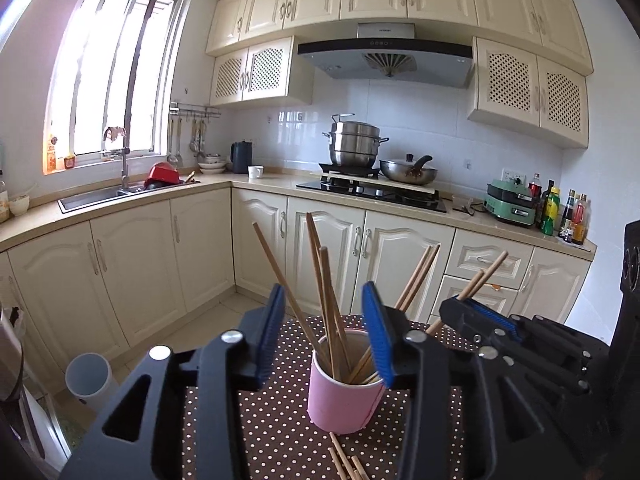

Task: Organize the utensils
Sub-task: 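Withdraw both open tools from the cup back to the chopstick pile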

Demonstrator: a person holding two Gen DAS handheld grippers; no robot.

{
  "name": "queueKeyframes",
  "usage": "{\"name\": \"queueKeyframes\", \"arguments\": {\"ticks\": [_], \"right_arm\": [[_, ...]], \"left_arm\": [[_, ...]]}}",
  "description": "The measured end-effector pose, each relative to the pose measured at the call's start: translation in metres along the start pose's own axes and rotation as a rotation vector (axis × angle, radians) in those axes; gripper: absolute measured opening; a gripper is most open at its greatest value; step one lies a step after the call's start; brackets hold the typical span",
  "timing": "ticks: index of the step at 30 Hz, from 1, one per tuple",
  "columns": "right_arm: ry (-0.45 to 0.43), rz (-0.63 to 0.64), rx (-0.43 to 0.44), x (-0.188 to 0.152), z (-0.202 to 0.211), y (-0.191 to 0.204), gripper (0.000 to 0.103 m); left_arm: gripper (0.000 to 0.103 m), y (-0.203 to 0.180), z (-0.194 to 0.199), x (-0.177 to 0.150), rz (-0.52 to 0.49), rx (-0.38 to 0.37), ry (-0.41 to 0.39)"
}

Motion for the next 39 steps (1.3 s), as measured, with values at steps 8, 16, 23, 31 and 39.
{"name": "queueKeyframes", "arguments": {"ticks": [8,16,23,31,39], "right_arm": [[-0.022,-0.001,-0.009,0.003,0.024,0.004,0.007],[-0.068,-0.018,-0.021,0.002,0.056,0.003,0.055],[-0.073,-0.017,-0.031,-0.005,0.076,0.002,0.059],[-0.031,-0.027,-0.053,-0.029,0.086,-0.006,0.063],[0.090,-0.047,-0.051,-0.075,0.073,-0.016,0.064]], "left_arm": [[0.072,-0.011,0.042,0.007,-0.049,0.051,-0.094],[0.079,-0.020,0.087,0.008,-0.075,0.070,-0.164],[0.079,-0.019,0.110,-0.008,-0.073,0.079,-0.155],[0.079,0.002,0.097,-0.041,-0.044,0.087,-0.020],[0.079,0.018,0.046,-0.098,-0.027,0.067,0.271]]}}
Point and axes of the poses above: each gripper's, at about its wrist camera, not at the fingertips, and z roughly against the way its jaws point, y to its left, x to its top, the point moved 4 cm from there along -z, roughly the way its jaws point, and after that the axes turned 7 degrees about z, right-handed, at the moved point
